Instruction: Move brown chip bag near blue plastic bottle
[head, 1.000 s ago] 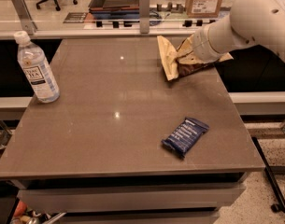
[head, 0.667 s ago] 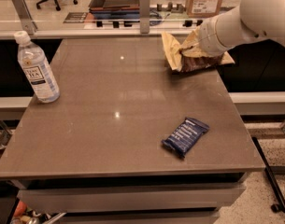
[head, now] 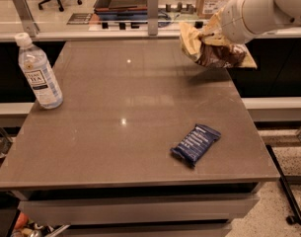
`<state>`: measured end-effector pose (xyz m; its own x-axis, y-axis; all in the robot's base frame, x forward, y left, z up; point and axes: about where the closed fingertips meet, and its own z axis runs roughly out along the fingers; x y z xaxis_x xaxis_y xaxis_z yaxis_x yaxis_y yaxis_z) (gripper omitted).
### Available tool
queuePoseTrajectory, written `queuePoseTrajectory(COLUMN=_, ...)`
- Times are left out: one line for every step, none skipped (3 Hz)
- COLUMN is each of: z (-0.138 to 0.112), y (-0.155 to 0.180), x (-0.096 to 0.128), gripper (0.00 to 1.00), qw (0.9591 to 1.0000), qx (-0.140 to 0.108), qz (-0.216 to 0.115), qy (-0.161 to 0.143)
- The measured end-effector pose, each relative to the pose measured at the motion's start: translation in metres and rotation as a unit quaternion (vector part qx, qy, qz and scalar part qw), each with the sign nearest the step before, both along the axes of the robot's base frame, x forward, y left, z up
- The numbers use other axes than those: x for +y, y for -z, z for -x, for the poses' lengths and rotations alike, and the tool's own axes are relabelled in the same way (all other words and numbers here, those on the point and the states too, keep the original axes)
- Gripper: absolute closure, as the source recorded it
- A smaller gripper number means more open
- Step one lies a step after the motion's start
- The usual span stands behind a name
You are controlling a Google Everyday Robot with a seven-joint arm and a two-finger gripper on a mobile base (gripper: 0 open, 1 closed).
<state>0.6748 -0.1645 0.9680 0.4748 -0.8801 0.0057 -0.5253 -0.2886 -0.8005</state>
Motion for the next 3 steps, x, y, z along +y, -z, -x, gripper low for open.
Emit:
queuePoseTrajectory(z=0.010, y=-0.029, x=0.000, gripper=1.00, qw=0.9996, qx=-0.018, qz=0.023, qy=0.002)
queuePoseTrajectory(z=0.020, y=-0.059, x=0.006, gripper=1.00, qw=0.9985, qx=-0.033, qz=0.043, qy=-0.003)
queuePoseTrajectory(z=0.033, y=-0.081, x=0.024, gripper=1.00, qw=0.9976, qx=-0.042, qz=0.047, qy=-0.029)
